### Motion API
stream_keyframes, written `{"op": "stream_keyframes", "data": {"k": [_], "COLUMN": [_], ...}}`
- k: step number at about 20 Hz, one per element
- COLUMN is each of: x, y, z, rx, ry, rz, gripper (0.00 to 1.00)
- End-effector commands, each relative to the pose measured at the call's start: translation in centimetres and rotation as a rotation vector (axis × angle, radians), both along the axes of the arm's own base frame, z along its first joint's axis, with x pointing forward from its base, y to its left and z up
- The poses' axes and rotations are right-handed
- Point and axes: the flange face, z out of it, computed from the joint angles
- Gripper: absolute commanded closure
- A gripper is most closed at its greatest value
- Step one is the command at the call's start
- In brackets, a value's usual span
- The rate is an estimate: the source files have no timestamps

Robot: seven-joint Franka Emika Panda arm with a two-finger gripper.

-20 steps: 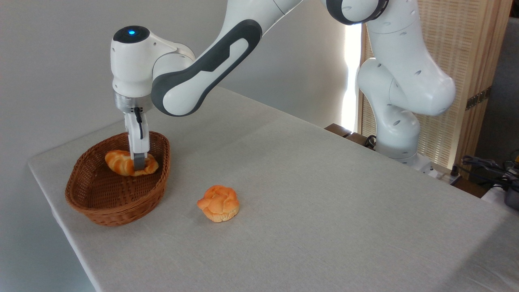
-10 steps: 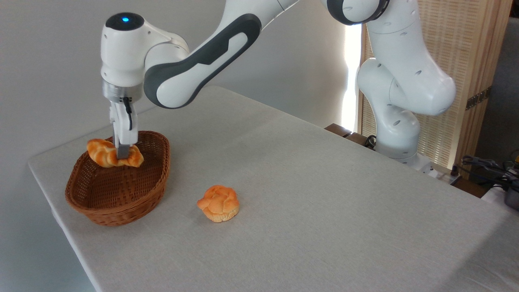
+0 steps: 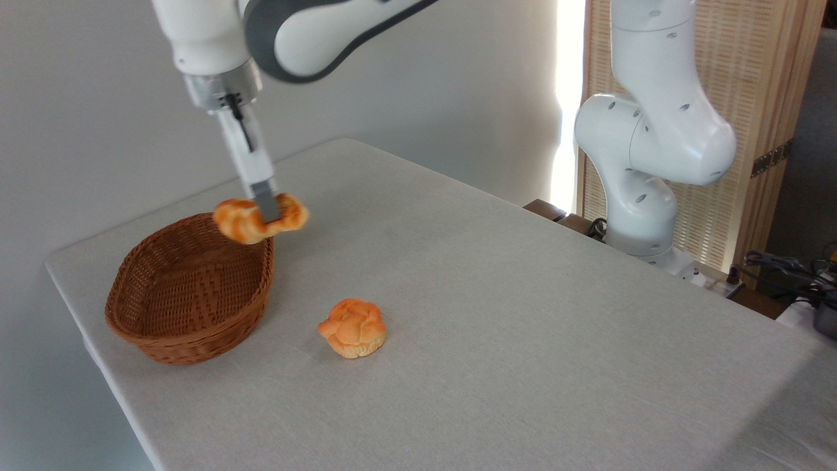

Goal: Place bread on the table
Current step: 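Carry the croissant beside the basket and lower it onto the table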

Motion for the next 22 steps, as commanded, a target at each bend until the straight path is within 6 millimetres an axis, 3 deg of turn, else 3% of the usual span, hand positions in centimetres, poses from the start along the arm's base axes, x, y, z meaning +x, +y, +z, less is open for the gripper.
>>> {"op": "stream_keyframes", "data": {"k": [1, 2, 4, 13, 22], "x": [-4.3, -4.7, -5.1, -5.0, -4.5], "y": [3.2, 3.4, 3.1, 0.5, 0.3], "z": [-1.7, -2.6, -4.1, -6.6, -5.7], "rx": [0.057, 0.075, 0.099, 0.091, 0.080], "ry": [0.092, 0.107, 0.128, 0.130, 0.096], "rz": [-0.092, -0.094, -0.112, -0.156, -0.140], "gripper": [0.36, 0.30, 0.01, 0.00, 0.00]}}
